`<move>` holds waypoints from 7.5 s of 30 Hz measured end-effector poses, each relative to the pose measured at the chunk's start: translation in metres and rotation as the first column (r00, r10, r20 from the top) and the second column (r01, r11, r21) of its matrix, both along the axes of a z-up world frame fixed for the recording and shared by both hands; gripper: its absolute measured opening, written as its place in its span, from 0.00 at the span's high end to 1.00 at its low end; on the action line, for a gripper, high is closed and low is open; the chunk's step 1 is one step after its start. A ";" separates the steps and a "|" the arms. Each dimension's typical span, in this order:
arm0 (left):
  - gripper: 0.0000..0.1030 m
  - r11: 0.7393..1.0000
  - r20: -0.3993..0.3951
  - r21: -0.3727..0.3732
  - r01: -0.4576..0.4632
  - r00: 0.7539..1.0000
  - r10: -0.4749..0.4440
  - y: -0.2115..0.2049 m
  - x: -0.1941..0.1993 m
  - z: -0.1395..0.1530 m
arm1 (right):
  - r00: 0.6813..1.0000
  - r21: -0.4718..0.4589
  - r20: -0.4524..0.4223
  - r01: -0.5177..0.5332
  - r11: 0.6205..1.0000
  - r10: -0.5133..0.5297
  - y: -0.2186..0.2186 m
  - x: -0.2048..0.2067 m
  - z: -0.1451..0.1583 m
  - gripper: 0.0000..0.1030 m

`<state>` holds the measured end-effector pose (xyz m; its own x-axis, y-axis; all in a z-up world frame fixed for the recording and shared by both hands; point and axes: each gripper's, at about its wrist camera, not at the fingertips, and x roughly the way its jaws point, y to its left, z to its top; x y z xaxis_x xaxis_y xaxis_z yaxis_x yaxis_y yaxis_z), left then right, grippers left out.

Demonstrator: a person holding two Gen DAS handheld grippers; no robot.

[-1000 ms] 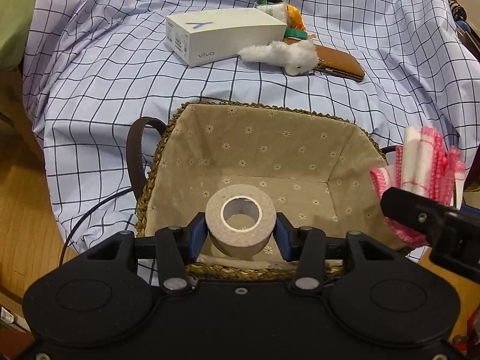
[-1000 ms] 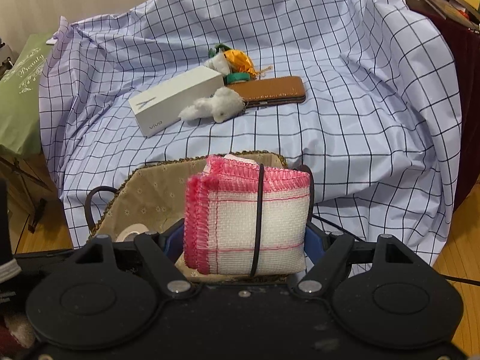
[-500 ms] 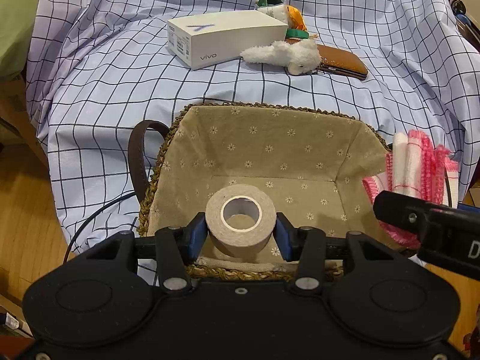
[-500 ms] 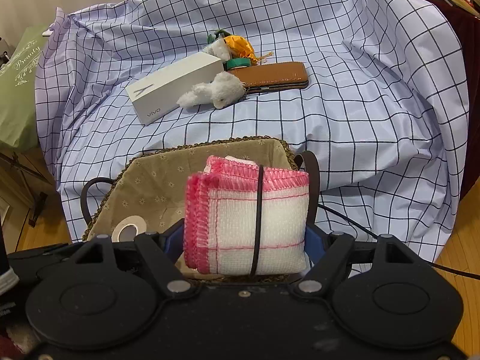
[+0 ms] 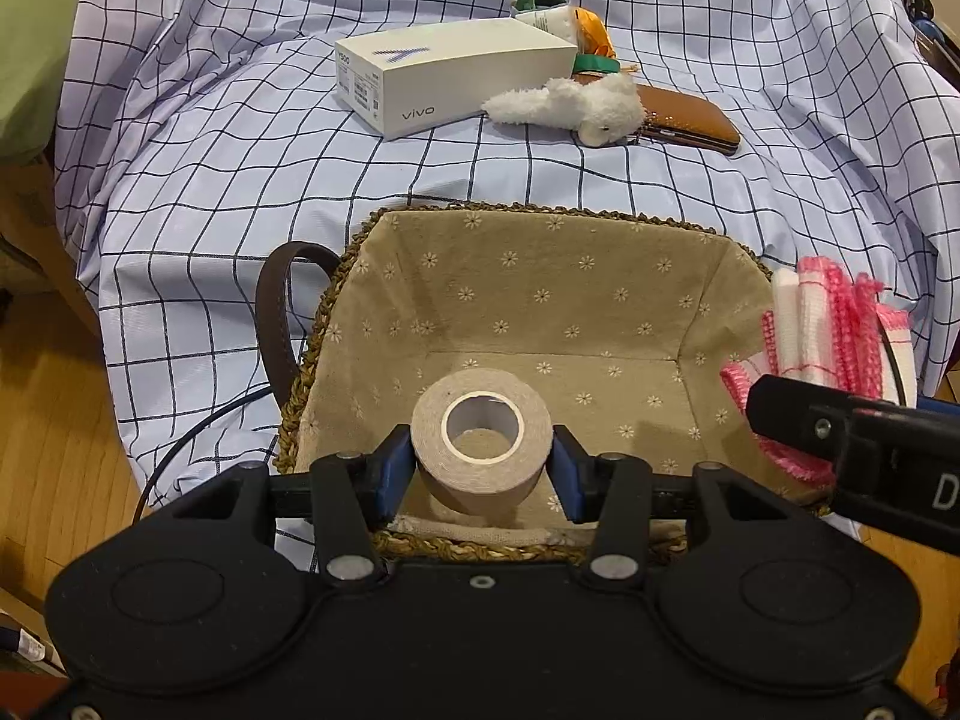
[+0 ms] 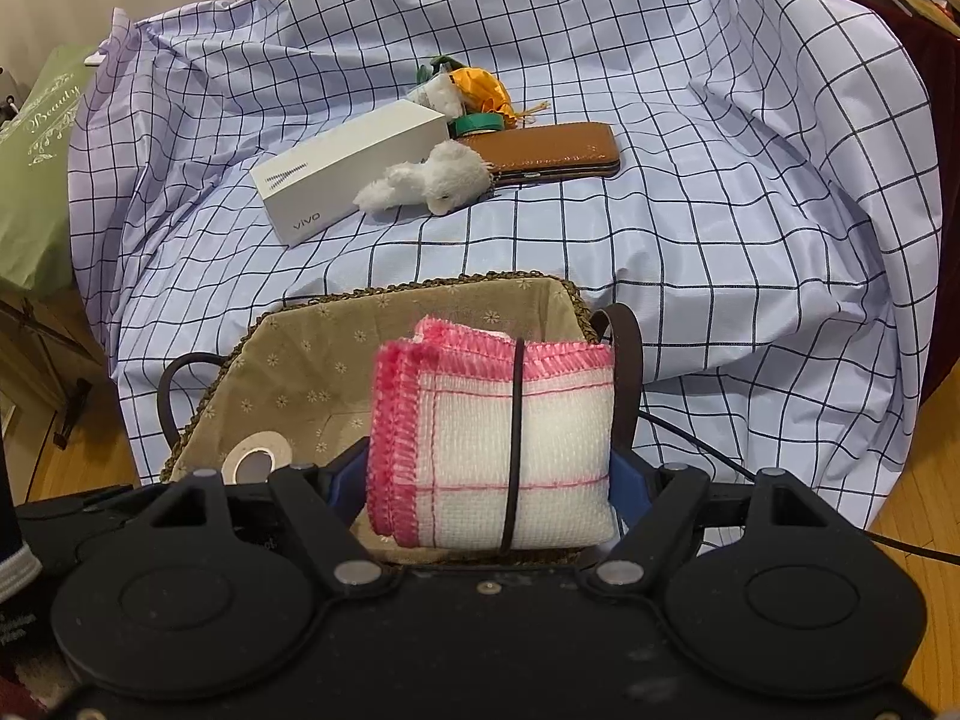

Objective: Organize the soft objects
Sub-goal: 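Open the left gripper to drop the tape while the right releases the towel, then move the right gripper to the orange pouch while the left reaches the green plush, then close the right gripper on the orange pouch while the left grips the green plush, then carry the orange pouch and green plush with both grippers over the basket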

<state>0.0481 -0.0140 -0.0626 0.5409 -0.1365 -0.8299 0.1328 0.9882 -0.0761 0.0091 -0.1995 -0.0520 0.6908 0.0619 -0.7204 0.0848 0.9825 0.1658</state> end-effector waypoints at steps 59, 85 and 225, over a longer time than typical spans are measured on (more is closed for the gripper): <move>0.45 1.000 0.007 0.019 -0.010 1.000 0.010 0.003 -0.003 0.002 | 1.000 0.013 -0.007 0.005 1.000 -0.005 -0.003 0.001 -0.004 0.20; 0.38 0.998 0.042 0.050 0.046 0.998 -0.049 0.000 0.024 0.031 | 0.998 -0.055 0.021 0.064 0.996 -0.063 -0.016 0.052 0.025 0.20; 0.44 0.852 -0.036 -0.187 0.489 0.863 -0.503 -0.236 0.358 0.037 | 0.973 -0.405 0.121 0.229 0.885 -0.197 -0.107 0.269 0.038 0.38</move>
